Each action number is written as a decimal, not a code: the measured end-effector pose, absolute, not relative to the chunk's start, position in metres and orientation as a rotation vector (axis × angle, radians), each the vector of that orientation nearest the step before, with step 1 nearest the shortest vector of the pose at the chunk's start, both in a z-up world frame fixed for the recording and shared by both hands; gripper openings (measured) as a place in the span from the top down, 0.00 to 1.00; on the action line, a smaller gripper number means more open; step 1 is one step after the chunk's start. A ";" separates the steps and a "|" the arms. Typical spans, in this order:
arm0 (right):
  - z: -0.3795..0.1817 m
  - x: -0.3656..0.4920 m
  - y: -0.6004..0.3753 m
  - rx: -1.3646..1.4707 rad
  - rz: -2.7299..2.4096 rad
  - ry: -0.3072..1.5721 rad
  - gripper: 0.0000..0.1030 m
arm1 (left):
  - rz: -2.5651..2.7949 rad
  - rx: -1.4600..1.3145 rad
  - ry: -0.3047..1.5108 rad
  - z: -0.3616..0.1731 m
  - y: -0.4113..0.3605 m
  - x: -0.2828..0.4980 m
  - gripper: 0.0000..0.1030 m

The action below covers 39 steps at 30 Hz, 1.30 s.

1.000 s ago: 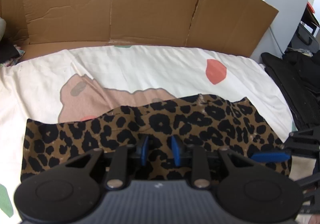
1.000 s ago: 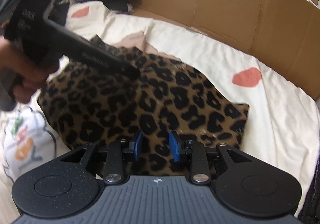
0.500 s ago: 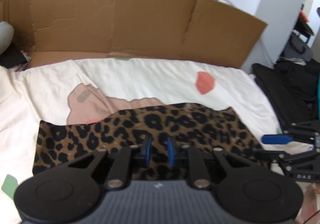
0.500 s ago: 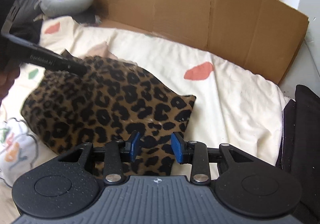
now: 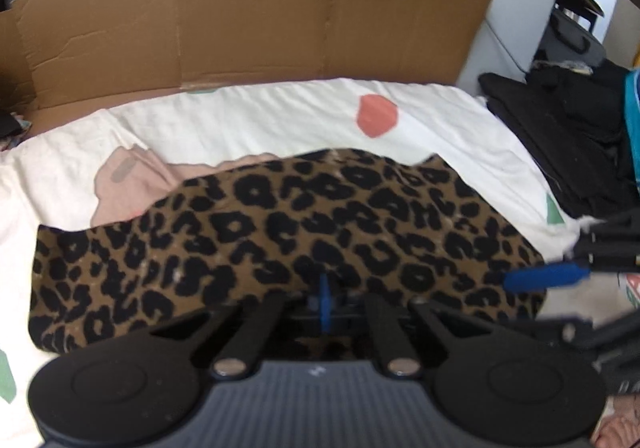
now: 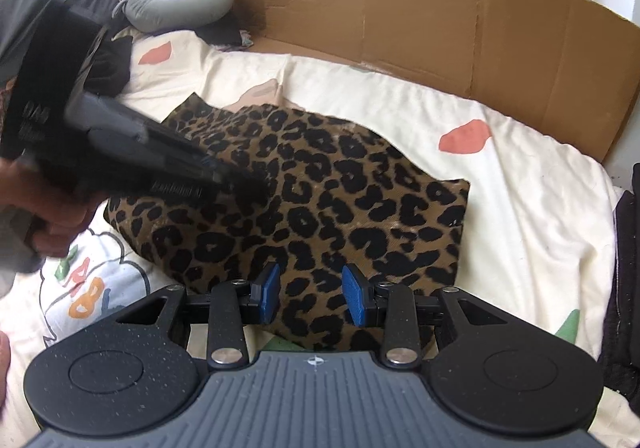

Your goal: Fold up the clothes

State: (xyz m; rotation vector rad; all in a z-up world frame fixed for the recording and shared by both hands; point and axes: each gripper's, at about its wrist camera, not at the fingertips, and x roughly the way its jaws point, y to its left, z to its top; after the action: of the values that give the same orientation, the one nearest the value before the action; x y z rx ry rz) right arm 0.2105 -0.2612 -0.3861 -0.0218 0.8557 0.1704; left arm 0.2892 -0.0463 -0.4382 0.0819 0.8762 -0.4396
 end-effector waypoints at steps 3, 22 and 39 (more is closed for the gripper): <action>-0.394 0.207 -0.257 -0.056 0.174 0.872 0.61 | -0.422 0.087 0.866 -0.438 -0.042 0.295 0.98; -0.382 0.187 -0.288 -0.053 0.064 0.863 0.61 | -0.428 0.007 0.855 -0.401 -0.038 0.244 0.94; -0.409 0.204 -0.262 -0.011 0.137 0.904 0.61 | -0.492 0.098 0.907 -0.445 -0.060 0.209 0.91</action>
State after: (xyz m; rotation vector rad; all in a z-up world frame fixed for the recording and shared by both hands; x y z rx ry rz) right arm 0.2043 -0.2619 -0.4086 -0.0105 0.9044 0.1374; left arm 0.2093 -0.0602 -0.4447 0.0980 0.9069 -0.4919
